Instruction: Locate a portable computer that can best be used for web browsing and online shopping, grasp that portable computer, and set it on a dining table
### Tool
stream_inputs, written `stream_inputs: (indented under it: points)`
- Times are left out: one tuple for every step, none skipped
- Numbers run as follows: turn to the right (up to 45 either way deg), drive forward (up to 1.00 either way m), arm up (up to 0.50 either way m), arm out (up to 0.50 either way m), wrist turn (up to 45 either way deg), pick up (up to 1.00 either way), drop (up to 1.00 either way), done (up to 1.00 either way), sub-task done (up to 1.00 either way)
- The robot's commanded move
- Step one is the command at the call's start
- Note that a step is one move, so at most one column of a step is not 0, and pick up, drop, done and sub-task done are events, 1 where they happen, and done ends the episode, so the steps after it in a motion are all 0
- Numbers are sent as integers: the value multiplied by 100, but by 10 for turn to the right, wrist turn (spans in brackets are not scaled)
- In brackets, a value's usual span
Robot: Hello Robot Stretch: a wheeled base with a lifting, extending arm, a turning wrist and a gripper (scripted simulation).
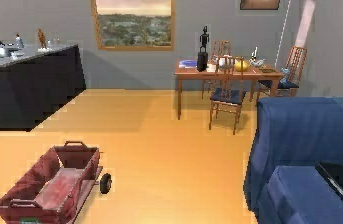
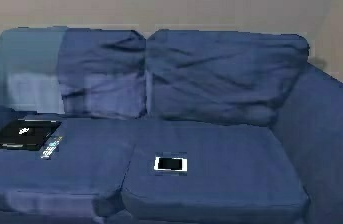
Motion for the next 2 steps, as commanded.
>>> stream_inputs:
  points:
    - [0, 50, 0, 0, 0, 0, 0, 0, 0]
    - [-180, 0, 0, 0, 0, 0, 0, 0, 0]
